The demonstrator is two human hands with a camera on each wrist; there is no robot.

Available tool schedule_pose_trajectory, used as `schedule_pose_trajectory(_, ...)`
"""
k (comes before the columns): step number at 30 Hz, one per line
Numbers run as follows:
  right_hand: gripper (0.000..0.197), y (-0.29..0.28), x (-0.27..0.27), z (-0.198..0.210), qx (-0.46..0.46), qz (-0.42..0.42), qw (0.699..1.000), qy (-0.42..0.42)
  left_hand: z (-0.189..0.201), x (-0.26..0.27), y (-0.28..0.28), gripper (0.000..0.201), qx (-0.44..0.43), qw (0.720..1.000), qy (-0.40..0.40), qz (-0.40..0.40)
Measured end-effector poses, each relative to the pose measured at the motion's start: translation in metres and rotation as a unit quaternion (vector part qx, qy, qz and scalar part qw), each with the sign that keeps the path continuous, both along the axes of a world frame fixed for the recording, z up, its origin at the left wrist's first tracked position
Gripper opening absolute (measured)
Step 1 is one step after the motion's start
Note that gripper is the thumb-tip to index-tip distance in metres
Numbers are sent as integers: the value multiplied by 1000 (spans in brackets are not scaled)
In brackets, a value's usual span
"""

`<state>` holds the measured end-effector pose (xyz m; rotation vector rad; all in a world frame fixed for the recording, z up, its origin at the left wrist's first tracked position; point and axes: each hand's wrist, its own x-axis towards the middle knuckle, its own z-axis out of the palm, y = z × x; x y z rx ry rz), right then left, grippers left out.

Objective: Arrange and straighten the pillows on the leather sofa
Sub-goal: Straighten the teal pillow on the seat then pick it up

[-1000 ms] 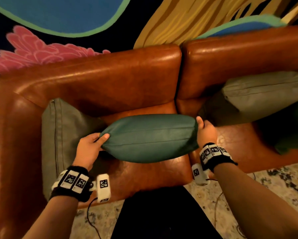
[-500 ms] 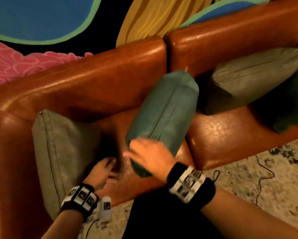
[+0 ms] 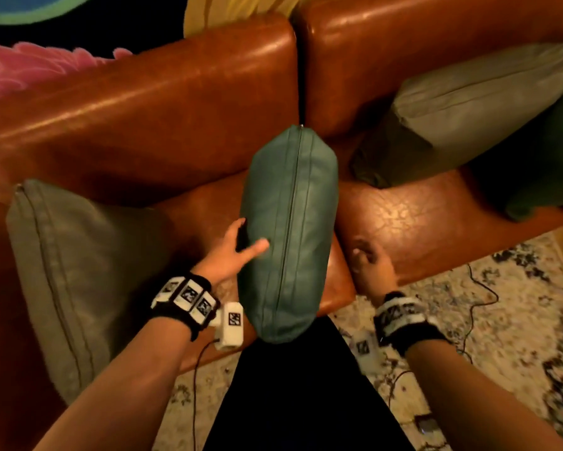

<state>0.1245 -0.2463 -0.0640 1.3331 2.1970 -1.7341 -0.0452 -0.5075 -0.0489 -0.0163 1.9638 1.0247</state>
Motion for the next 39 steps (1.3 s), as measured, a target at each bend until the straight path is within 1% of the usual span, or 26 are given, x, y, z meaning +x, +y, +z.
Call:
schedule_pose_trajectory(1,34,14,-3,-8,-78,-22,996,-19,-3,-7,-2,52,9,999,-3,41)
schedule_pose_trajectory(2,39,22,-6,-18,-175,-38,984,-16,-7,-15,-5,25,21,997,0,79)
schedule_pose_trajectory(3,45,26,-11,-27,-256,-46,965,-9,-11,-23,-6,19,34,994,6,101)
schedule_pose_trajectory(5,57,22,-23,-34,-339,-29,940,-19,-18,-30,-6,28,61,990,-50,118)
schedule_pose_trajectory(7,60,13,-34,-34,-358,-14,933,-28,-25,-28,5,42,75,982,-126,118)
schedule_pose_trajectory(8,59,9,-41,-29,-363,-15,931,-27,-29,-24,13,43,89,979,-145,109)
schedule_pose_trajectory(11,50,-7,-52,-18,-360,-10,933,-9,-37,-19,35,46,102,988,-106,53)
schedule_pose_trajectory(14,43,-31,-53,-1,-356,24,934,-24,-20,-36,38,42,84,993,-77,33)
schedule_pose_trajectory(15,41,-38,-52,1,-361,23,931,-41,-10,-48,37,43,84,995,-60,5)
schedule_pose_trajectory(17,33,-46,-51,9,-387,16,919,-78,14,-74,33,45,61,992,-13,-107)
schedule_pose_trajectory(19,26,-43,-51,16,-424,40,897,-120,37,-92,23,47,19,979,14,-205)
schedule_pose_trajectory(20,31,-36,-49,18,-427,40,894,-127,41,-94,20,49,3,973,1,-232)
schedule_pose_trajectory(21,47,-21,-50,15,-406,33,903,-133,48,-93,12,53,-9,970,-5,-244)
schedule_pose_trajectory(23,82,4,-63,21,-340,-16,936,-86,62,-79,-14,71,-33,970,-18,-239)
schedule_pose_trajectory(25,102,28,-85,32,-218,-45,975,-29,63,-53,-46,100,-62,979,-55,-187)
schedule_pose_trajectory(26,99,37,-95,39,-159,-42,986,-14,62,-35,-62,110,-88,983,-80,-143)
schedule_pose_trajectory(28,70,47,-114,45,-82,5,997,0,70,-1,-84,119,-125,981,-150,6)
schedule_pose_trajectory(29,49,49,-122,45,-63,37,997,-3,70,13,-92,115,-108,969,-197,99)
schedule_pose_trajectory(30,34,51,-128,44,-48,58,997,-3,68,22,-99,99,-76,954,-229,176)
schedule_pose_trajectory(31,32,57,-131,36,-45,67,997,-4,64,26,-104,71,-54,944,-222,237)
schedule_pose_trajectory(32,37,58,-139,40,-44,74,996,-3,63,25,-110,45,-30,938,-194,286)
schedule_pose_trajectory(33,39,58,-144,45,-47,74,996,13,62,21,-115,33,-8,932,-155,327)
schedule_pose_trajectory(36,21,49,-166,77,-94,58,988,109,68,-8,-129,18,85,883,-30,460)
schedule_pose_trajectory(37,26,47,-171,79,-113,51,985,120,71,-21,-133,13,106,862,-3,495)
schedule_pose_trajectory(38,39,44,-174,78,-125,50,985,104,72,-31,-133,10,111,849,17,517)
schedule_pose_trajectory(39,55,40,-179,75,-124,43,988,76,70,-40,-131,10,85,848,39,522)
